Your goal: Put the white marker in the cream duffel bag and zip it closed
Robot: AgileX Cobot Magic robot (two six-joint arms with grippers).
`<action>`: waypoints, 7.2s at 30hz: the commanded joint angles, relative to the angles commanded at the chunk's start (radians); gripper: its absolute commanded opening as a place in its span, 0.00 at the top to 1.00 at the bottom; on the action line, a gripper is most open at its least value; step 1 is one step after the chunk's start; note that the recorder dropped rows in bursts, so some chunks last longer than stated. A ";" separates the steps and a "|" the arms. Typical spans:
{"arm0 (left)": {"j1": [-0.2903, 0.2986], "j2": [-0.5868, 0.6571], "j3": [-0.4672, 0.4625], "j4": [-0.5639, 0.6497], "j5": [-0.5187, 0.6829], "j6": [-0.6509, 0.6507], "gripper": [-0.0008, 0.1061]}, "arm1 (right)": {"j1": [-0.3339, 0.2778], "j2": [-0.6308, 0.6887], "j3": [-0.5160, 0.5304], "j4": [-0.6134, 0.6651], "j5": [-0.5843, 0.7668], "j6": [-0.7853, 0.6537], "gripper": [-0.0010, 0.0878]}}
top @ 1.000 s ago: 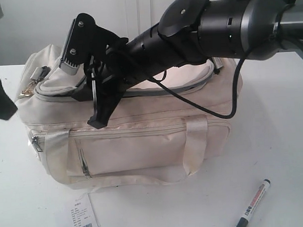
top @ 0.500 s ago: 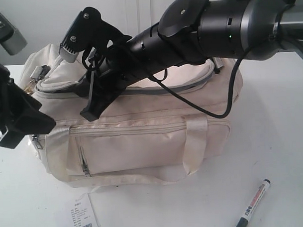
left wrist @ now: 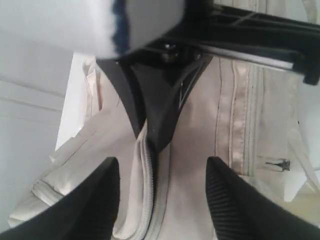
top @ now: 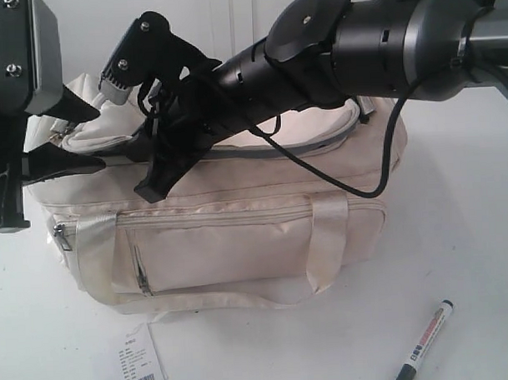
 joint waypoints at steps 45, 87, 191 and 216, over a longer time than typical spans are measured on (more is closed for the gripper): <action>0.000 0.164 0.000 -0.011 -0.247 -0.140 0.99 | -0.002 -0.158 0.000 -0.614 0.295 0.663 0.38; 0.002 0.142 -0.002 -0.011 -0.245 -0.263 0.99 | 0.025 -0.243 0.109 -0.355 0.304 0.120 0.26; 0.002 0.287 -0.117 0.073 -1.112 -0.262 0.72 | 0.067 -0.324 0.109 -0.546 0.111 0.620 0.15; 0.002 0.287 -0.117 0.073 -1.112 -0.262 0.72 | -0.092 -0.596 0.244 -0.892 0.662 0.912 0.99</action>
